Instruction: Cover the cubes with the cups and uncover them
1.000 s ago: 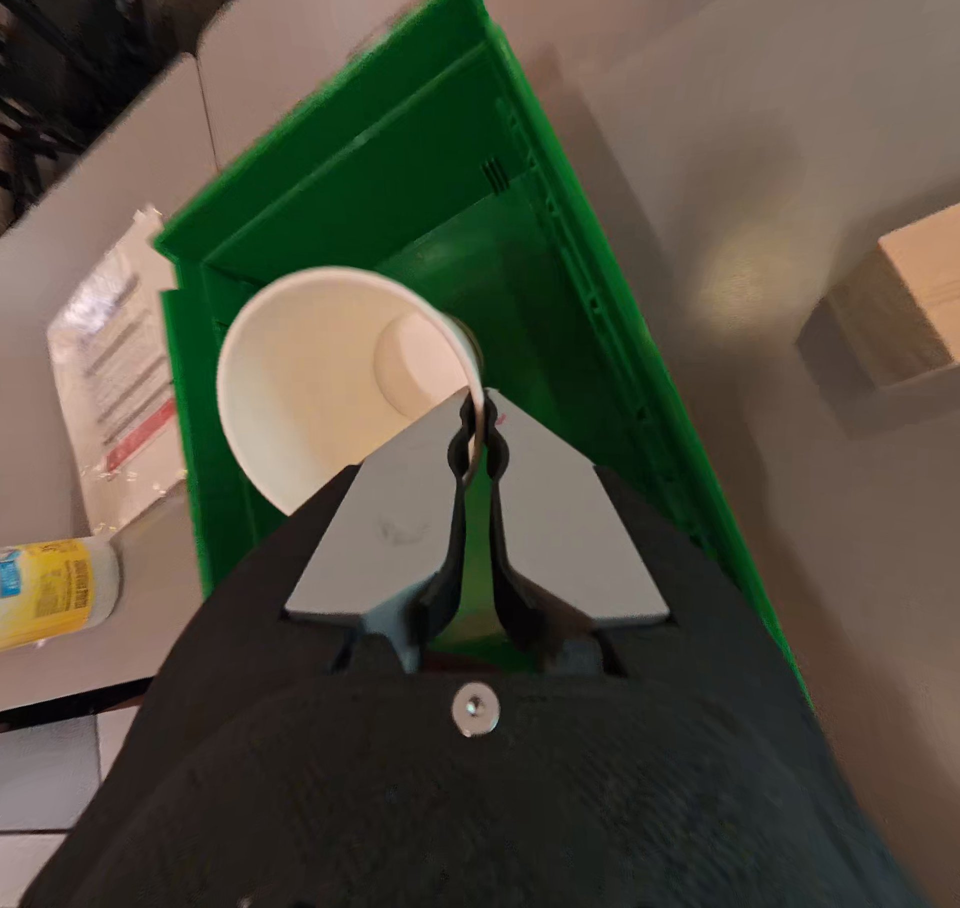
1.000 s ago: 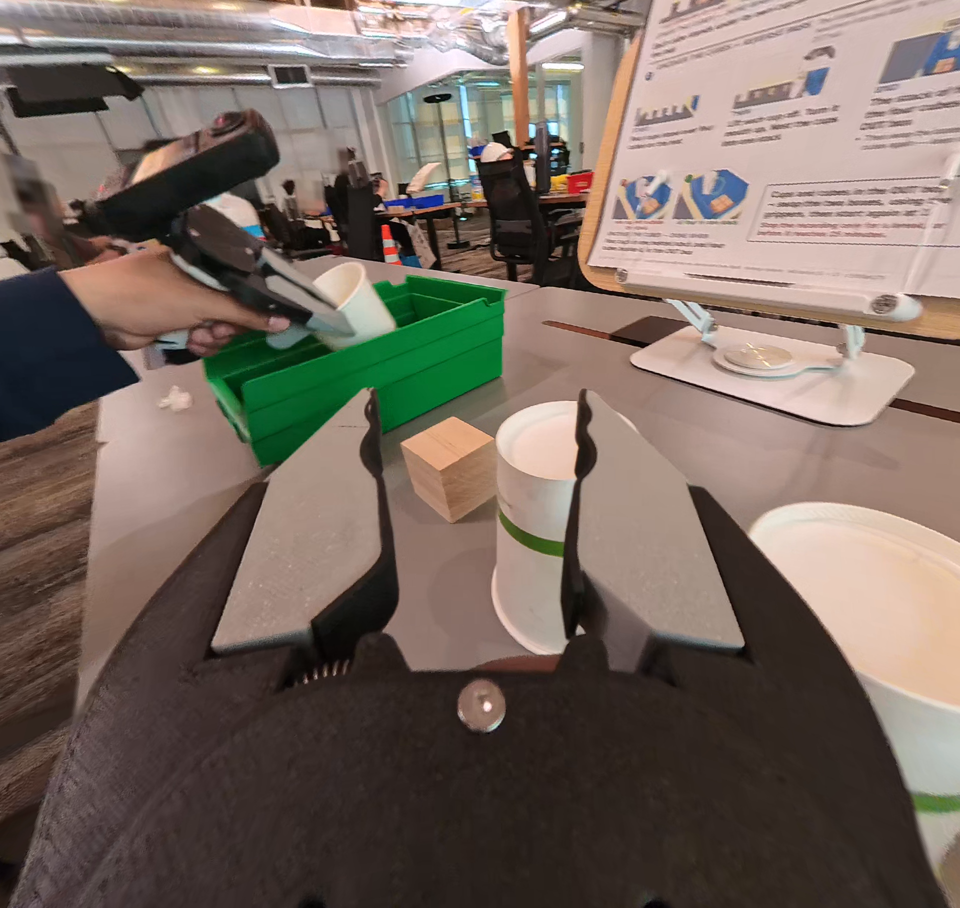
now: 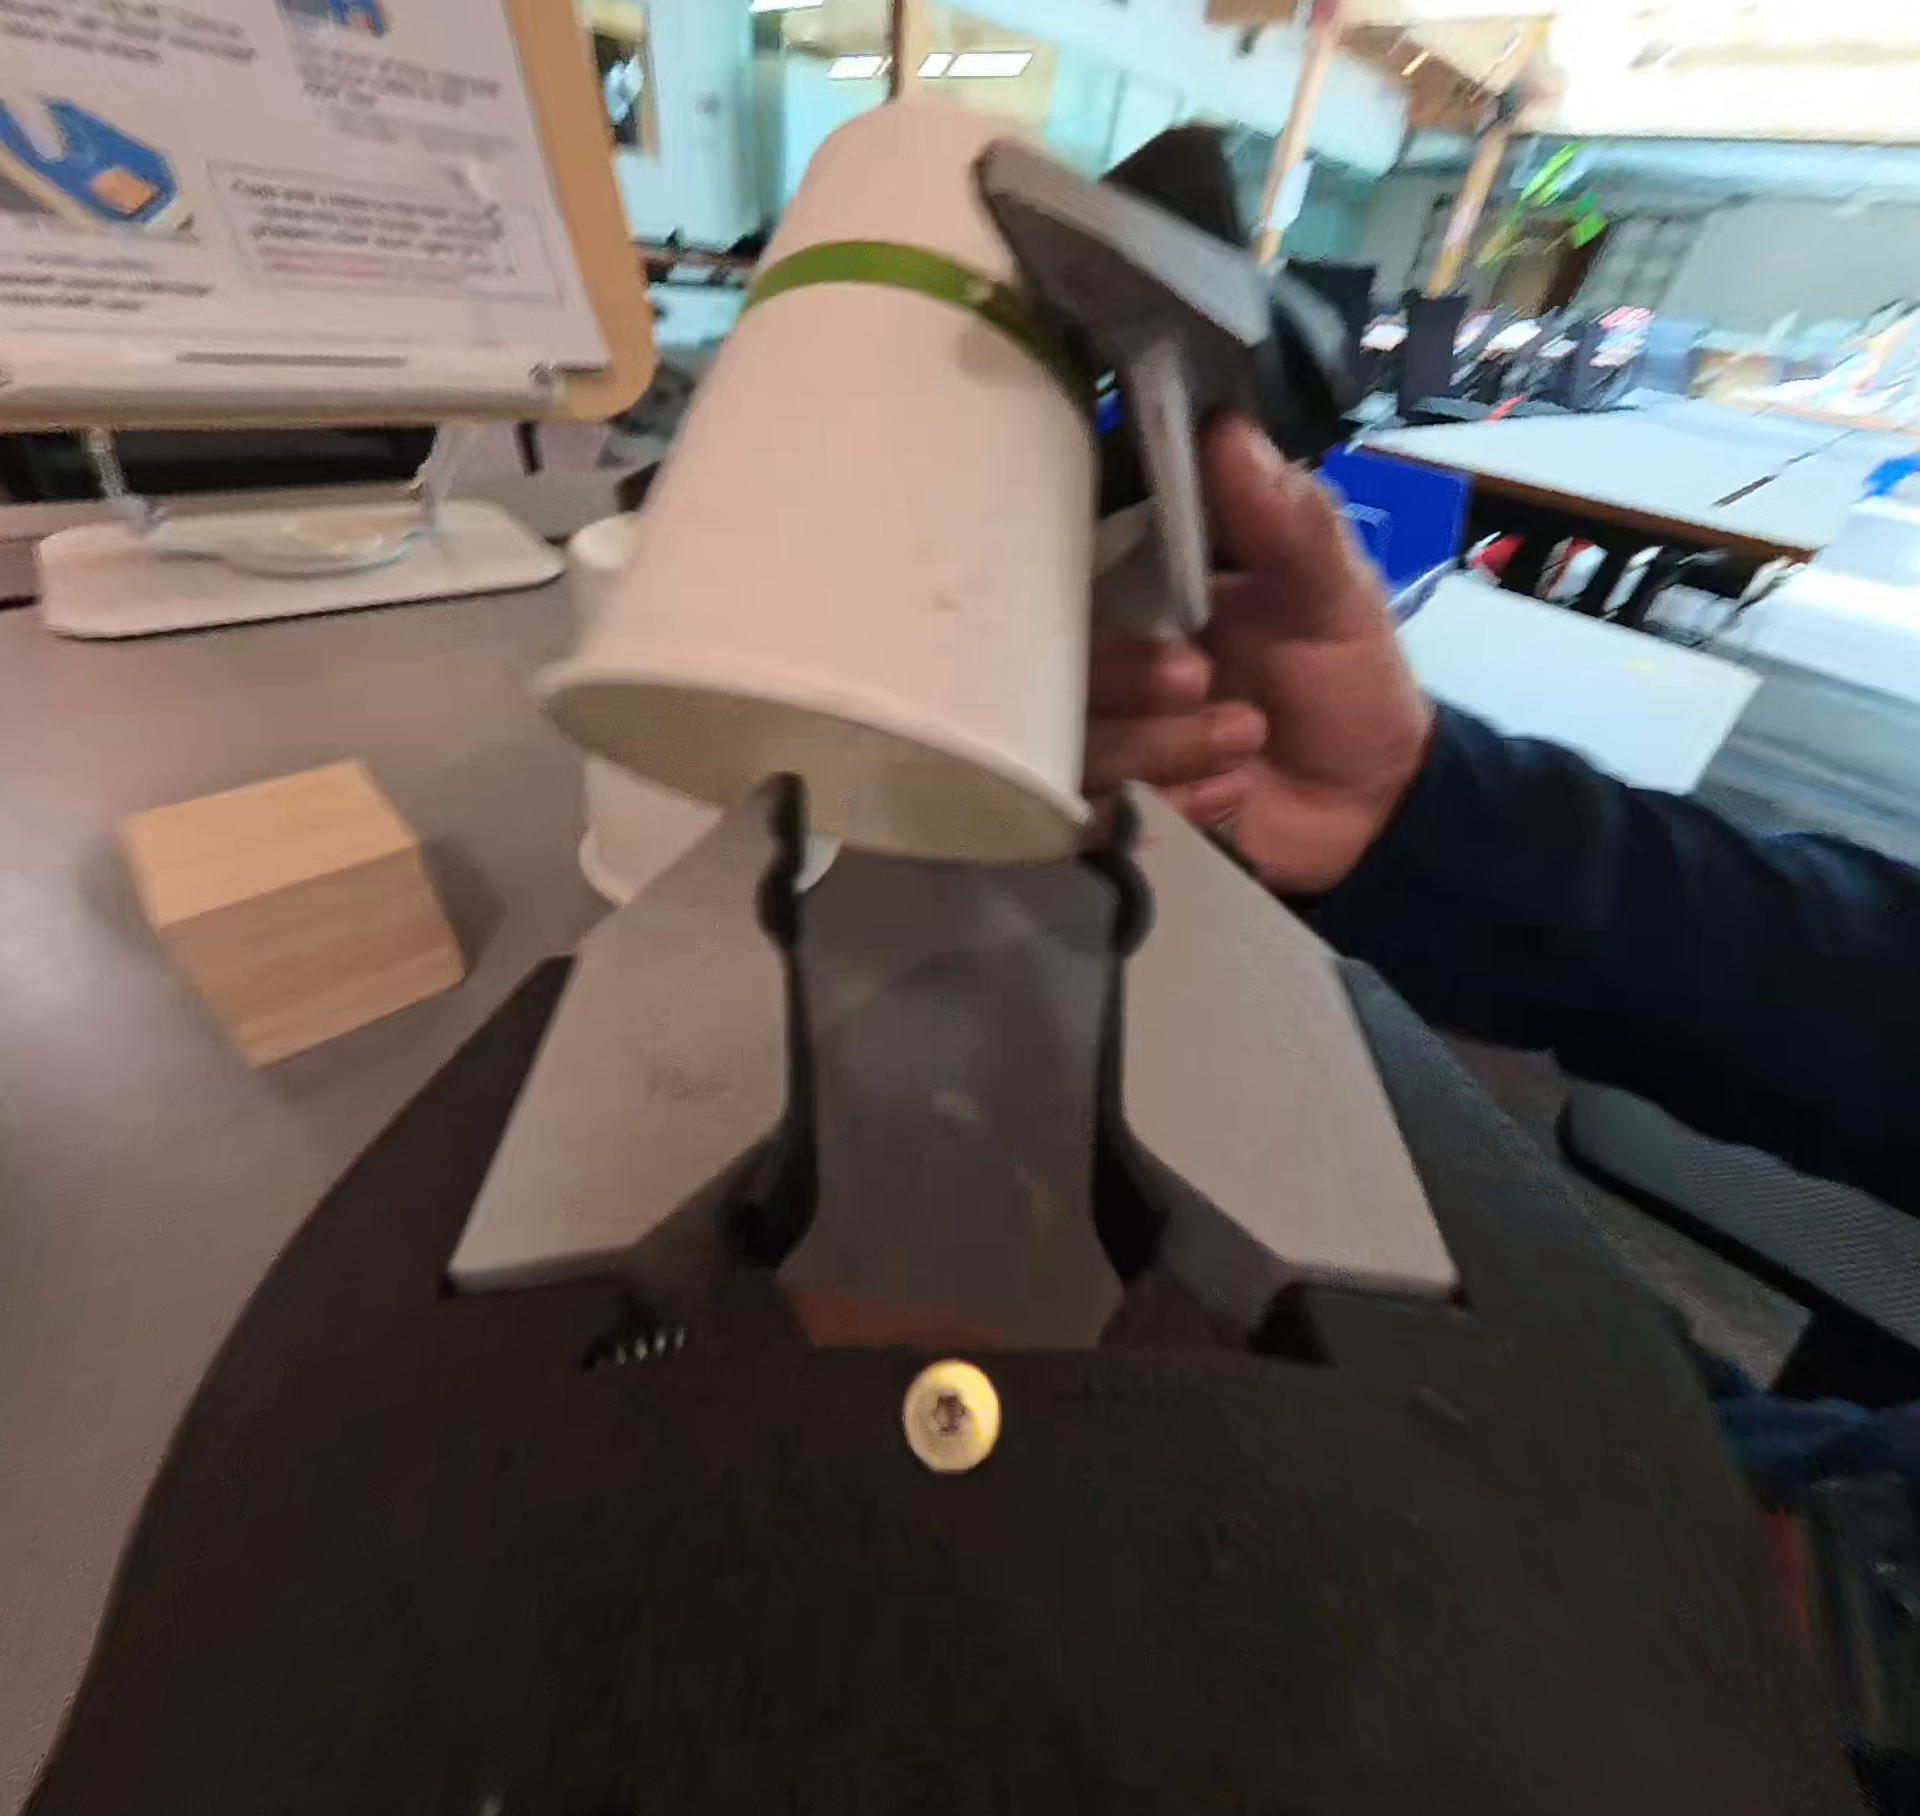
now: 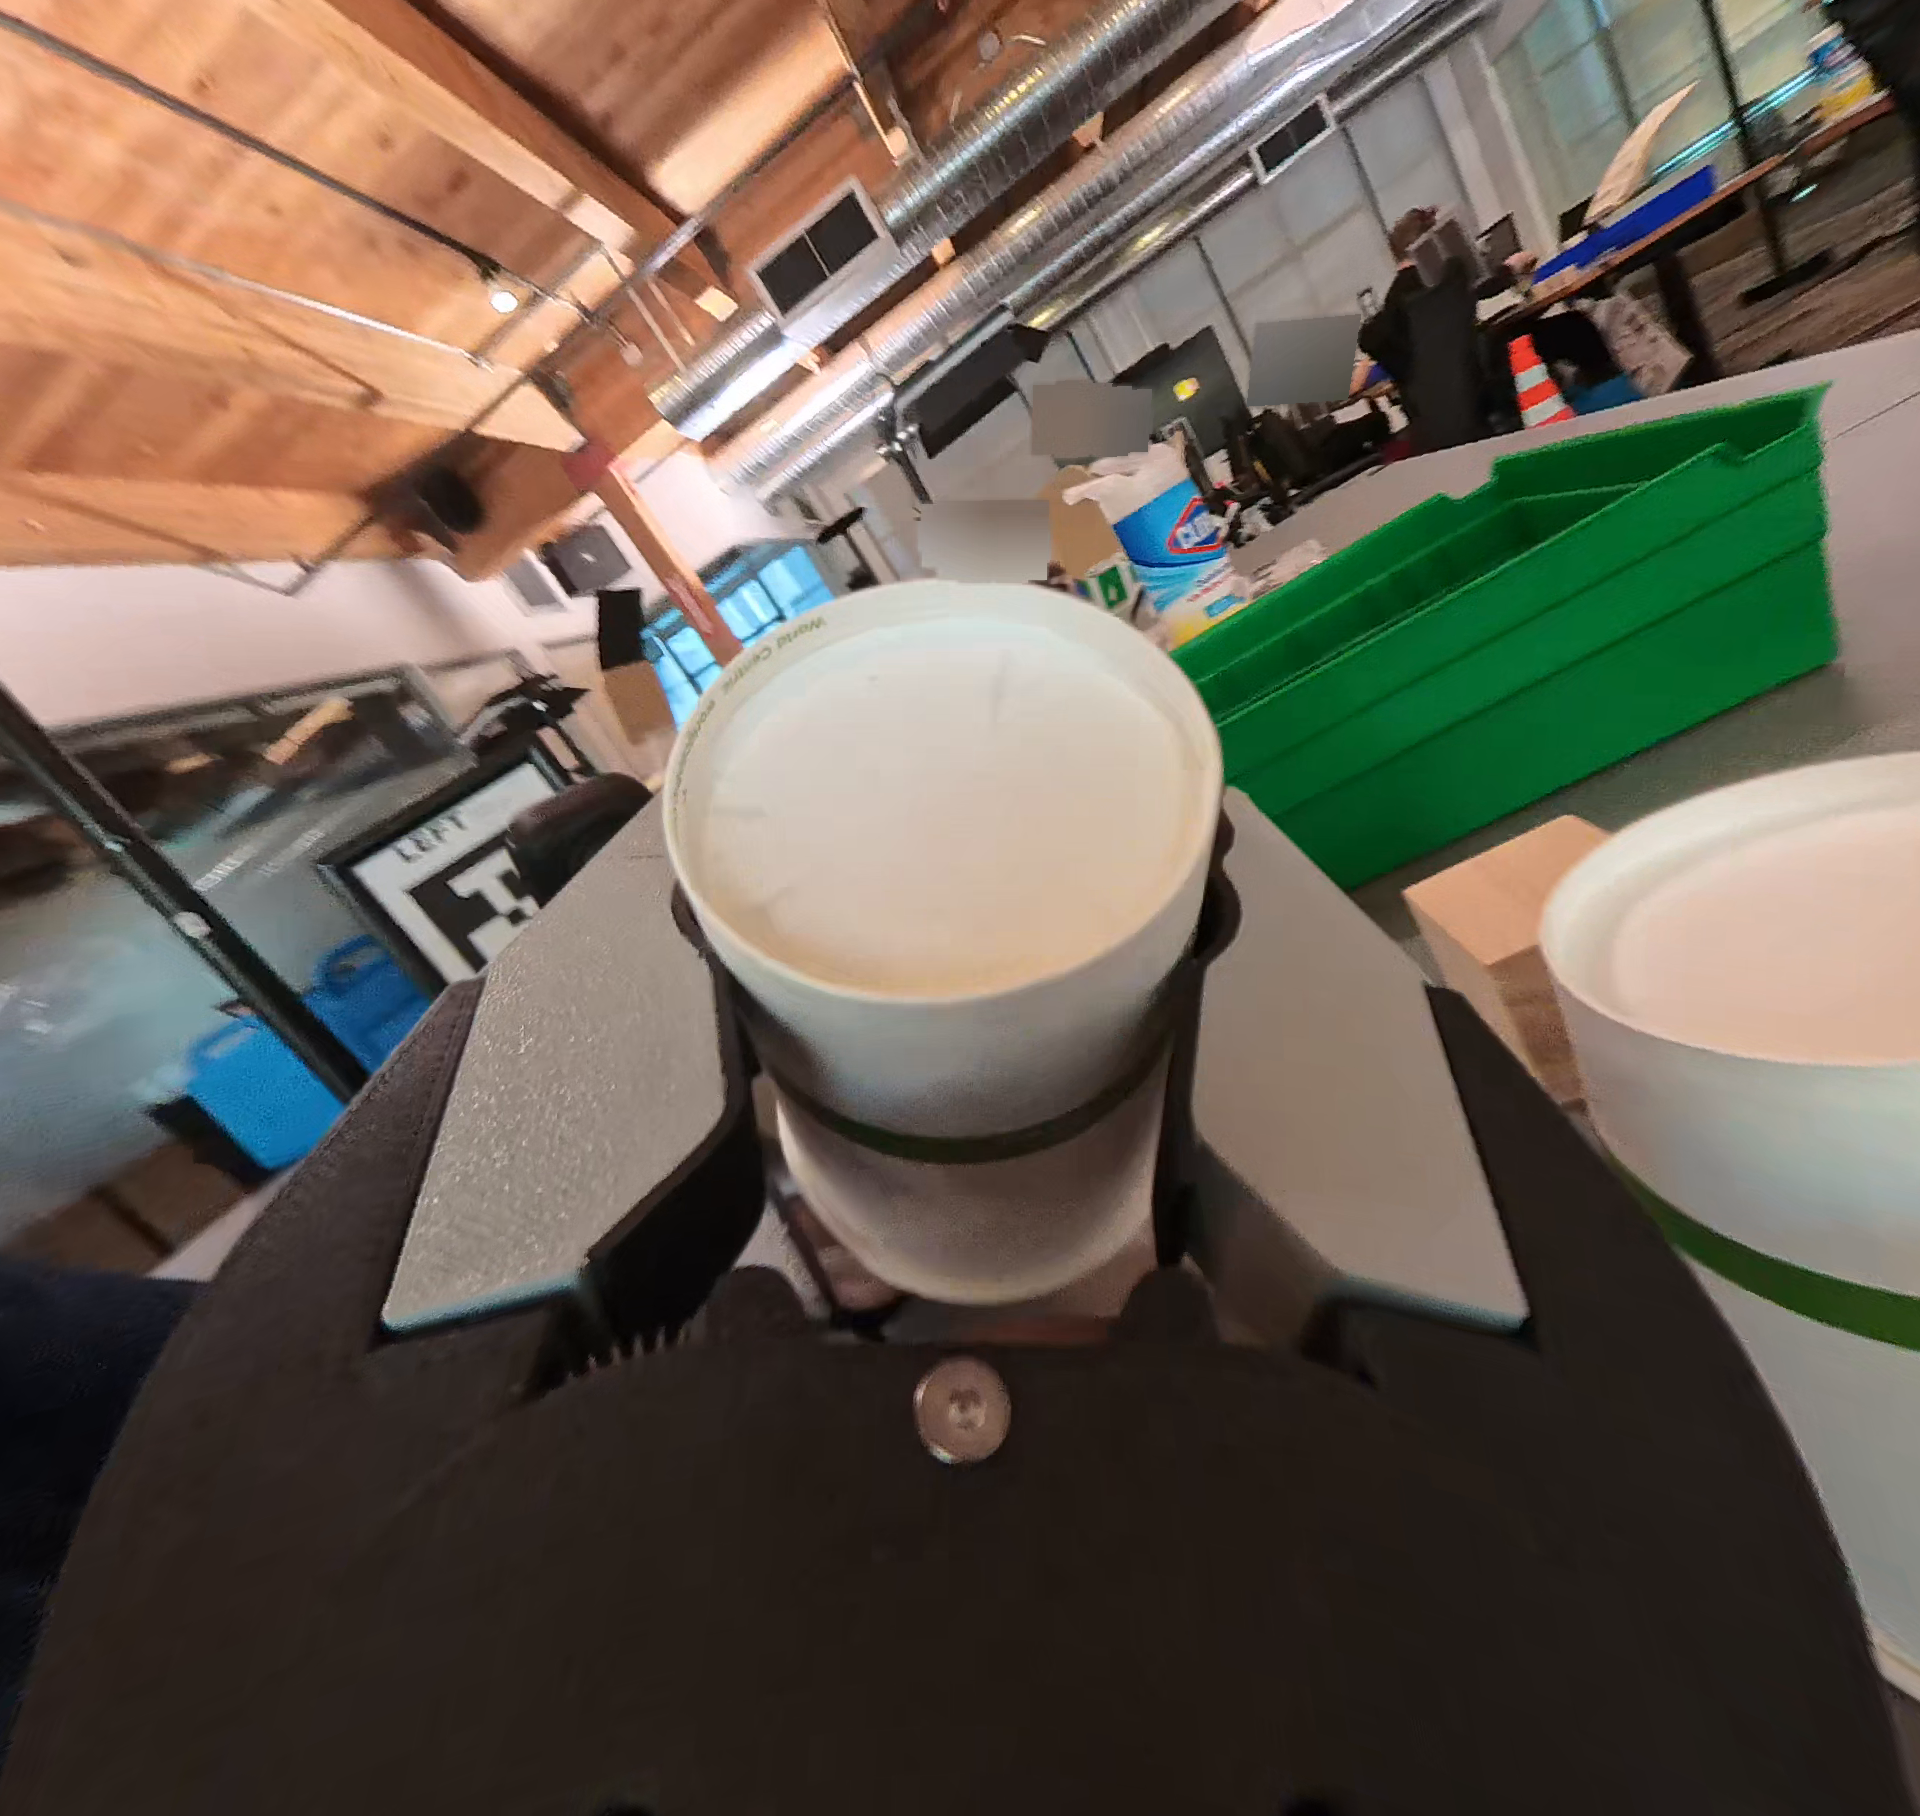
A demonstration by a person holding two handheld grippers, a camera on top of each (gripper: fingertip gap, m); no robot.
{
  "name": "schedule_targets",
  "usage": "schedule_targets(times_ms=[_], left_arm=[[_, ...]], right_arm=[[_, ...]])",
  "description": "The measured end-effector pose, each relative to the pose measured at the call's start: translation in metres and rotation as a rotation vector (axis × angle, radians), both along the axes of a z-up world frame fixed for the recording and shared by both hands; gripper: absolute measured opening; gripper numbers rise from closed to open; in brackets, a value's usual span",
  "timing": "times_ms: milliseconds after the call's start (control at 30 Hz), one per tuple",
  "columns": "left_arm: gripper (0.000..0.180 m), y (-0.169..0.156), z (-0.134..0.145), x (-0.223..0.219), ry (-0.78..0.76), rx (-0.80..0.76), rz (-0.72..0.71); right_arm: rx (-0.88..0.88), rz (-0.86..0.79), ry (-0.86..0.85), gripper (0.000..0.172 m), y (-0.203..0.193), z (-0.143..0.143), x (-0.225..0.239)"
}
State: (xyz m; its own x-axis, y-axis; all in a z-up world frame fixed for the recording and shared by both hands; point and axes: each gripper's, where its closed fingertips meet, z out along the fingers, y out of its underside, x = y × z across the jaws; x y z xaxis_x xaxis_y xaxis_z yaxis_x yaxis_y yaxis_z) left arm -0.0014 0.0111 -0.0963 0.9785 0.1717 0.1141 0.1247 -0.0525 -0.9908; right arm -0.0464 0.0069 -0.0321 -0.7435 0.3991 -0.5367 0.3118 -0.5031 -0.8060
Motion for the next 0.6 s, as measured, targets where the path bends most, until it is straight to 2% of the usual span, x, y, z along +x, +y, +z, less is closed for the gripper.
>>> schedule_targets(times_ms=[33,67,167,233,400,467,533,600], left_arm=[[0.079,-0.009,-0.007,-0.009,0.006,-0.061,0.042],[0.086,-0.018,-0.012,-0.014,0.013,-0.105,0.064],[0.094,-0.042,-0.011,-0.028,0.084,-0.211,0.155],[0.099,-0.047,-0.001,-0.031,0.17,-0.254,0.204],[0.102,-0.021,-0.001,-0.028,0.305,-0.375,0.224],[0.106,-0.009,-0.005,-0.029,0.292,-0.384,0.225],[0.096,0.003,-0.011,-0.024,0.237,-0.374,0.181],[0.098,0.008,-0.014,-0.025,0.225,-0.357,0.181]], right_arm=[[0.034,-0.024,0.009,0.092,0.0,-0.001,0.0],[0.067,-0.045,0.012,0.092,0.001,-0.002,-0.001],[0.15,-0.087,-0.004,0.092,0.0,-0.011,-0.005],[0.165,-0.081,-0.018,0.092,-0.006,-0.014,-0.006],[0.209,-0.055,-0.001,0.092,-0.019,-0.018,-0.001],[0.241,-0.027,0.034,0.092,-0.025,-0.017,0.005],[0.254,0.002,0.053,0.092,-0.029,-0.017,0.01],[0.258,-0.007,0.05,0.092,-0.028,-0.018,0.008]])
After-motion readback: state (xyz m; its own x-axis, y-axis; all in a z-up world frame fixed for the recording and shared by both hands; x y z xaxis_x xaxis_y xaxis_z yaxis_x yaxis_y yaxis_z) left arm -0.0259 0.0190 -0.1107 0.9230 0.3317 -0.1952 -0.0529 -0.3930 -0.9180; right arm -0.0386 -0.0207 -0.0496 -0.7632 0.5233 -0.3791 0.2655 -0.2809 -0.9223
